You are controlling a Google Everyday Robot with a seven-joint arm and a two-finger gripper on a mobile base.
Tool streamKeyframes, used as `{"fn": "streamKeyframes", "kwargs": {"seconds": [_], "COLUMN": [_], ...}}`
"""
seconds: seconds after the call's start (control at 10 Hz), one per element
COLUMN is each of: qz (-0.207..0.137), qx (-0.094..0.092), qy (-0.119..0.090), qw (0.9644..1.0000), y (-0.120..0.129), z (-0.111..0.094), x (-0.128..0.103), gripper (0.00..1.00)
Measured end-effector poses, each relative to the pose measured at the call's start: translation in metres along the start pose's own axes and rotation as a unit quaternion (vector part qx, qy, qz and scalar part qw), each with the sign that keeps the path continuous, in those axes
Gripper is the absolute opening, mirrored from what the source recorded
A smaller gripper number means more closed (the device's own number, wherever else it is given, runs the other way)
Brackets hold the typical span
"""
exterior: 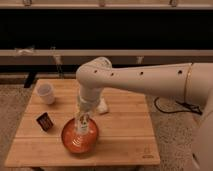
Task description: Place the bottle in the ceramic bowl
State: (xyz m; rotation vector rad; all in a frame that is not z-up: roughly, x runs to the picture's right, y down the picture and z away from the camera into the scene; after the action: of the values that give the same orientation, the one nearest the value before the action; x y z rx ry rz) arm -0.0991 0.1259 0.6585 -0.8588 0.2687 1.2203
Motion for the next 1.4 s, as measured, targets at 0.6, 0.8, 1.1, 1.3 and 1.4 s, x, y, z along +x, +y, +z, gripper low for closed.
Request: {"fn": "streamKeyframes", "kwargs": {"seconds": [0.6,0.8,1.1,1.3,1.4], "qz": [-0.017,-0.014,0.000,0.008,0.012], "qx": [-0.057,-0.062,-0.049,-0.032,-0.027], "qy": [0.079,0.082,0.062,0.034,0.030], "qw": [0.9951,0.9946,0.9969,0.9989,0.9991], "y": [0.005,0.007,0.006,-0.005,-0.011], "z": [0.048,0.059,0.054,0.033,0.028], "x": [0.010,0.010,0.005,-0.008,-0.009], "gripper": [0.74,0.74,0.74,0.74,0.74]}}
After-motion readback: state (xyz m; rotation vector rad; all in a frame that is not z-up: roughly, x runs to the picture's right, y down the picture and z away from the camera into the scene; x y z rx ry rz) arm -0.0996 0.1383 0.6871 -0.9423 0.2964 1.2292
